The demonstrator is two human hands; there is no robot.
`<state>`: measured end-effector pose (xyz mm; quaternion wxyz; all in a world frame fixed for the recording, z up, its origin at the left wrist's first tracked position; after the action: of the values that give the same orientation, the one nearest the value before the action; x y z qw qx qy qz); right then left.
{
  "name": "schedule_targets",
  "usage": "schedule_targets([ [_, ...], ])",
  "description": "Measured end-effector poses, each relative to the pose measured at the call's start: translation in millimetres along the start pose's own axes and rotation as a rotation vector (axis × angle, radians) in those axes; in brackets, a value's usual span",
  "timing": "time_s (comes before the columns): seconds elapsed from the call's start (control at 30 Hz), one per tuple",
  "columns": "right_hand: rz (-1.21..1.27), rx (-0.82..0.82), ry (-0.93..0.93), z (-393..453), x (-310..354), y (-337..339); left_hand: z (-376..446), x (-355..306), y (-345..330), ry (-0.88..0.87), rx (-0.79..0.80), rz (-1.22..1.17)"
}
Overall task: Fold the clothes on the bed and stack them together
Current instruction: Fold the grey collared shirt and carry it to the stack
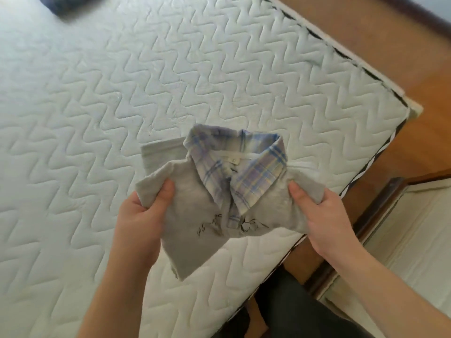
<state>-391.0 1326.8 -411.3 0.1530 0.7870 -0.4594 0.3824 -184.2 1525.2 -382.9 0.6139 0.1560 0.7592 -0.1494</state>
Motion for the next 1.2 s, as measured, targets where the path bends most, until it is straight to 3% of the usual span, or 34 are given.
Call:
schedule_targets([
  [0.37,-0.244,-0.014,0.204,-140.3,102.1,-26.5,-80.9,-133.4,43.2,-0.059,0.118,-0.012],
  [0.7,-0.184,-0.068,0.211,-213.9,91.1,29.1,-121.4,-139.4,52.4,0.028,0.276,-0.061],
  [0.93,-0.047,-0.167,0.211,-234.0,74.5,91.2,-119.3,-132.1,-10.1,0.067,0.513,-0.018],
  [1.2,-0.059,-0.473,0.335,-241.0,85.5,172.3,-118.8,-133.2,-122.0,0.029,0.861,0.062],
])
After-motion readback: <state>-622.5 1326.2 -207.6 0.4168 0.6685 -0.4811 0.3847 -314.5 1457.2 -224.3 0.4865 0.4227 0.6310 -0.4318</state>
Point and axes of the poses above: each hand's wrist, its own z-axis towards the middle knuckle, its own y-axis out of the back of the hand, x = y × z, the point moved 4 cm from there along z, towards the middle knuckle, and after that the axes turned 15 degrees about -y, right-handed, at the moved point
